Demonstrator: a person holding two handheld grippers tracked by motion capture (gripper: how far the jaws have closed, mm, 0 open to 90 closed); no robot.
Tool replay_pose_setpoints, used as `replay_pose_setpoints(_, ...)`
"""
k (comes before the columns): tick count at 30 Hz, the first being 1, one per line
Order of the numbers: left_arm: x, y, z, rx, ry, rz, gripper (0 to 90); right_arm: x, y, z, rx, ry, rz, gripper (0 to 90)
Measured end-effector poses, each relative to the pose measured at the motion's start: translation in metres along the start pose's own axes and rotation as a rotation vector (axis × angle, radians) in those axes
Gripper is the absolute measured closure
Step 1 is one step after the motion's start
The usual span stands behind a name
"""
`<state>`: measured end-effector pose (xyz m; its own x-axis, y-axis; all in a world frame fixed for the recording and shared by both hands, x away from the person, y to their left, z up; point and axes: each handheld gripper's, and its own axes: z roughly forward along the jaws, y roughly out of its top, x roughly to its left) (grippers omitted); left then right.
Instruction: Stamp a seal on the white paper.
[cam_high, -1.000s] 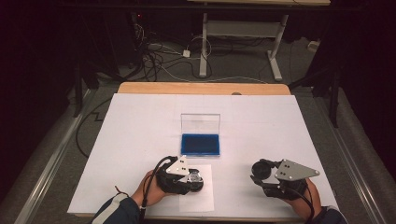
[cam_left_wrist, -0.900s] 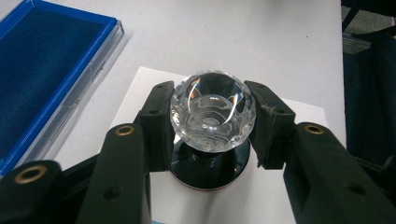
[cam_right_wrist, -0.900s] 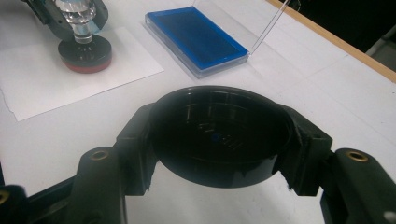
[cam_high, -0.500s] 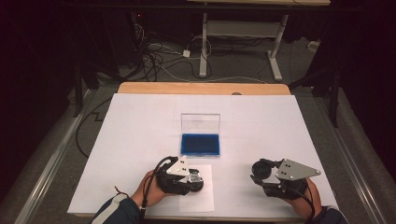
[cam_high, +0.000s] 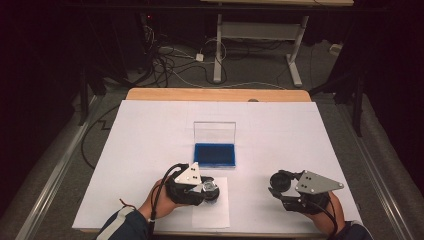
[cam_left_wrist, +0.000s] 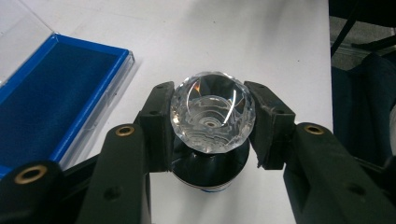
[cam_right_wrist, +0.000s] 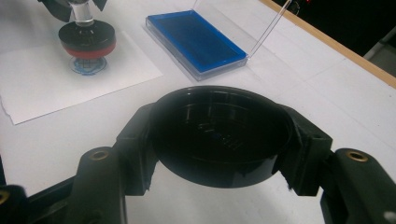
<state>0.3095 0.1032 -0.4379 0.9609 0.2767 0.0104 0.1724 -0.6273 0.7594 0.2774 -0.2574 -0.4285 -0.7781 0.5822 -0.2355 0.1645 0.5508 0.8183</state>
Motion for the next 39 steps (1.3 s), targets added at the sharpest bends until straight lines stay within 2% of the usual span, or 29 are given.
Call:
replay_pose_setpoints(6,-0.002,0.000,0.002,0.015,-0.003,0.006,54.2,0.001,0.000,0.001,0.005,0.001,0.001,38.5)
replay_pose_setpoints(14,0.000,0.001,-0.006,-0.012,-0.003,-0.005,54.1,0.001,0.000,0.002,0.006,0.003,0.000,38.5)
replay_pose_setpoints(18,-0.002,0.004,-0.010,-0.012,0.001,0.010,54.1,0.001,0.001,0.002,0.003,0.003,-0.005,38.5)
replay_pose_setpoints(28,-0.001,0.003,-0.014,-0.017,0.008,0.009,54.1,0.002,0.000,0.002,0.008,0.005,-0.002,38.5)
replay_pose_setpoints(29,-0.002,0.005,-0.017,-0.015,0.015,0.020,54.1,0.002,0.000,0.002,0.007,0.005,-0.002,38.5)
replay_pose_setpoints(30,-0.002,0.007,-0.021,-0.023,0.025,0.027,54.1,0.002,0.000,0.002,0.007,0.004,-0.002,38.5)
replay_pose_setpoints(32,-0.001,0.008,-0.028,-0.058,0.018,0.017,54.1,0.001,0.000,0.002,0.007,0.006,-0.001,38.5)
replay_pose_setpoints(33,-0.001,0.008,-0.029,-0.059,0.017,0.016,54.1,0.001,0.000,0.002,0.008,0.005,0.000,38.5)
replay_pose_setpoints(39,-0.003,0.005,-0.020,-0.024,-0.002,0.021,54.1,0.002,0.000,0.003,0.009,0.006,-0.003,38.5)
